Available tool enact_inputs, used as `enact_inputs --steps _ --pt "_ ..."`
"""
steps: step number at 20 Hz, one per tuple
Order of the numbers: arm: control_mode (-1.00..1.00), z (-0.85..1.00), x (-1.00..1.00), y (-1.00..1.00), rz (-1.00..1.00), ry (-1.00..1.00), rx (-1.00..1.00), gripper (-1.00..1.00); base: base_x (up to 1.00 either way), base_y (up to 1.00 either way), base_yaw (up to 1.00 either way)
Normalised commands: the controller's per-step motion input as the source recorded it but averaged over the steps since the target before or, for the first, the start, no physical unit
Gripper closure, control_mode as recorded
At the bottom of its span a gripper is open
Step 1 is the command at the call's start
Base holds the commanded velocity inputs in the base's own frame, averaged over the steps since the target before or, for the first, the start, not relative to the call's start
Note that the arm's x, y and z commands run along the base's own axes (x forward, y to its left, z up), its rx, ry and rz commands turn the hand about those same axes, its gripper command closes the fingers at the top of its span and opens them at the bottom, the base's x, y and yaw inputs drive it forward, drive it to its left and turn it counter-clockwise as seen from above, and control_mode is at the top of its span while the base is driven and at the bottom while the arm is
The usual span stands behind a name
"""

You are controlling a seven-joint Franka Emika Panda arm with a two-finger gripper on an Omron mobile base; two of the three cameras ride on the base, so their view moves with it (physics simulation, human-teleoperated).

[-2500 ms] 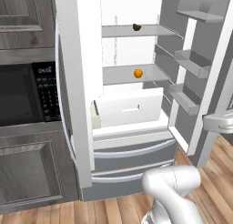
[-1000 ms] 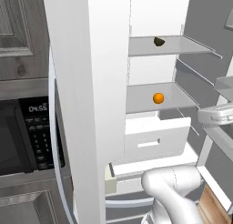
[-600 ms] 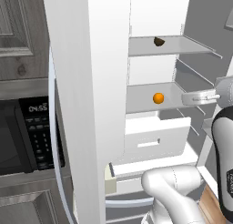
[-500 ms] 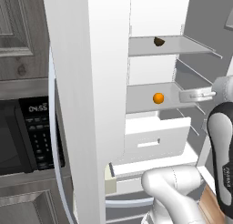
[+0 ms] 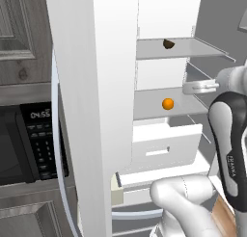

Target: Retrieve the kiwi and orange from the fridge and place them into the bowl on the dining table.

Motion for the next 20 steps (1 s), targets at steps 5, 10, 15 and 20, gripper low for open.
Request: enact_inputs --steps 5,10,15,20 --pt "-1.0 0.4 0.5 0.0 -0.04 0.0 0.0 -1.0 0.0 0.0 0.0" --pt "-1.0 0.25 0.56 0.0 -0.1 0.0 0.0 -1.0 0.0 0.0 0.0" --pt "-1.0 0.0 0.41 0.0 -0.11 -0.03 0.01 -1.0 0.0 0.0 0.0" --pt "-1.0 -0.01 0.32 -0.07 -0.1 -0.11 0.02 -1.0 0.0 0.0 0.0"
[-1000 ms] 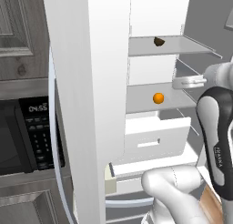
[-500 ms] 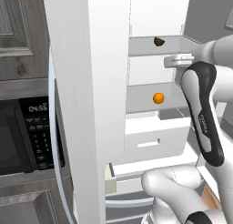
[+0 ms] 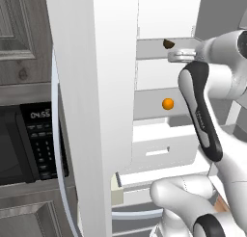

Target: Retrieve the kiwi and orange from the fridge and place them into the bowl on the dining table.

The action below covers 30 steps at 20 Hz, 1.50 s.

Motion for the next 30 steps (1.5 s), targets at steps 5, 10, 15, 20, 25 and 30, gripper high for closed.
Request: enact_inputs --steps 5,10,15,20,25,30 --pt "-1.0 0.0 0.35 -0.16 -0.09 -0.07 0.05 -1.0 0.0 0.0 0.0" --pt "-1.0 0.14 0.28 -0.26 -0.09 0.0 0.07 -1.0 0.0 0.0 0.0" --pt "-1.0 0.35 0.22 -0.21 -0.05 0.05 0.09 -1.0 0.0 0.0 0.0" --pt "-1.0 0.06 0.13 -0.01 0.0 0.11 0.02 -1.0 0.0 0.0 0.0" --pt "-1.0 -0.07 0.11 0.0 0.0 0.03 0.0 -1.0 0.0 0.0 0.0" --pt "-1.0 -0.12 0.16 0.0 0.0 0.0 0.0 -1.0 0.0 0.0 0.0"
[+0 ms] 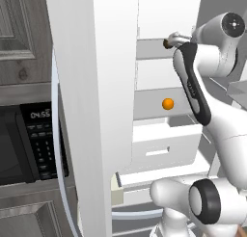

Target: Retrieve the kiwi and orange from the fridge and place them into the bowl on the dining table.

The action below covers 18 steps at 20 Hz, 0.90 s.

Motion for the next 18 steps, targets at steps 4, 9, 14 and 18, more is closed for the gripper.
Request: enact_inputs --steps 4,9,14,18 --pt "-1.0 -0.14 0.27 -0.05 0.0 -0.01 0.0 -1.0 0.0 0.0 0.0" --pt "-1.0 -0.01 0.32 -0.17 0.0 0.0 0.0 -1.0 0.0 0.0 0.0" --pt "-1.0 0.0 0.32 -0.17 0.0 0.0 0.0 -1.0 0.0 0.0 0.0" --pt "-1.0 -0.09 0.27 -0.01 0.0 0.0 0.0 -1.0 0.0 0.0 0.0"
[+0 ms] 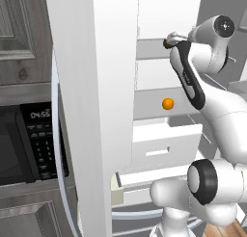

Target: Retrieve the kiwi and orange from the fridge and place them into the bowl on the dining table.

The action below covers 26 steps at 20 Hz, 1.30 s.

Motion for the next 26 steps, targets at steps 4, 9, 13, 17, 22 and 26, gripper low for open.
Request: enact_inputs --steps 4,9,13,17,22,26 --pt "-1.0 -0.12 0.29 0.0 0.0 0.01 0.0 -1.0 0.0 0.0 0.0" --pt "-1.0 -0.04 0.35 0.0 0.0 0.03 0.0 -1.0 0.0 0.0 0.0" --pt "-1.0 0.0 0.38 0.0 0.0 0.03 0.0 -1.0 0.0 0.0 0.0" --pt "-1.0 0.0 0.41 0.0 0.0 0.04 0.0 -1.0 0.0 0.0 0.0" --pt "-1.0 -0.05 0.4 0.0 0.0 0.06 0.0 -1.0 0.0 0.0 0.0" --pt "-1.0 -0.06 0.4 0.0 0.0 0.05 0.0 -1.0 0.0 0.0 0.0"
